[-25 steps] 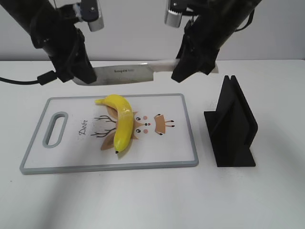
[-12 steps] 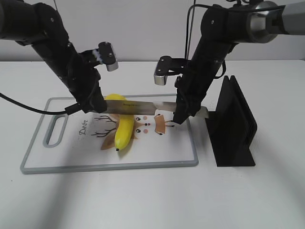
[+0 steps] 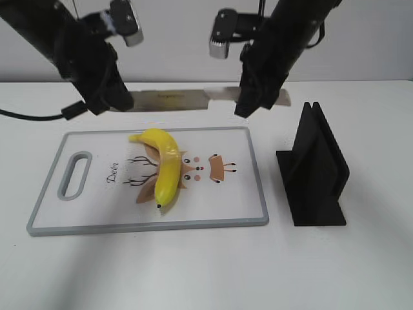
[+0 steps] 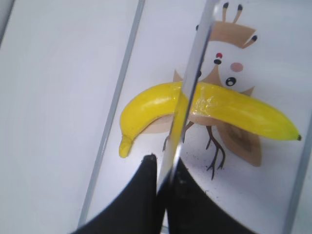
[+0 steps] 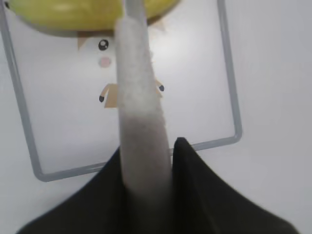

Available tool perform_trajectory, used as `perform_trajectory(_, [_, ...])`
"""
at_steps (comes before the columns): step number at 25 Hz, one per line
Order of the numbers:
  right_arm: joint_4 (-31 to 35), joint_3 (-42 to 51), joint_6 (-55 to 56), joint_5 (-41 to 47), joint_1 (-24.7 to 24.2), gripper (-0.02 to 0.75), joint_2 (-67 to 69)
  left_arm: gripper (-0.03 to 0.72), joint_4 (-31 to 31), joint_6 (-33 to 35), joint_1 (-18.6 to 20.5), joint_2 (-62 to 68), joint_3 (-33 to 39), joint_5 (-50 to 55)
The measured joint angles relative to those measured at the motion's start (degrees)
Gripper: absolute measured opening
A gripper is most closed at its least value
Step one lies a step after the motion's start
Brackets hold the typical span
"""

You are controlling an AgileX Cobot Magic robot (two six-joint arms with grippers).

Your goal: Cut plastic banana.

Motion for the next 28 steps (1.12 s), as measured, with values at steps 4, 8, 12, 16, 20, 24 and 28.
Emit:
perform_trajectory(4, [1.3,-1.0,-0.1,4.0,0.3,0.200,-4.8,0.004,0.0,-0.3,-0.1,-7.1,0.0,4.7])
perform_trajectory(8, [2.1,-1.3,0.0,5.9,0.5,0.200,-7.6,0.002,-0.3,-0.4,-0.3,-10.9,0.0,6.2])
perform_trajectory(12, [2.2,-1.3,0.0,6.4,0.5,0.200,-7.9,0.002,-0.8,-0.4,-0.4,-11.2,0.1,6.6])
perform_trajectory(16, [2.2,-1.3,-0.2,6.8,0.5,0.198,-7.9,0.066,-1.3,-0.9,-0.4,-11.2,0.1,6.1])
perform_trajectory(20, [2.4,-1.3,-0.3,7.6,0.2,0.168,-7.9,0.390,-1.6,-2.1,0.2,-11.3,0.1,2.9])
perform_trajectory(24, [1.2,-1.3,-1.3,7.3,0.0,0.167,-7.9,0.614,-1.3,-2.2,0.5,-11.9,0.1,-3.4])
perform_trajectory(28, [-0.7,-2.7,3.1,8.2,-0.1,0.167,-7.9,0.626,-0.9,-5.5,0.8,-14.5,0.1,-10.2])
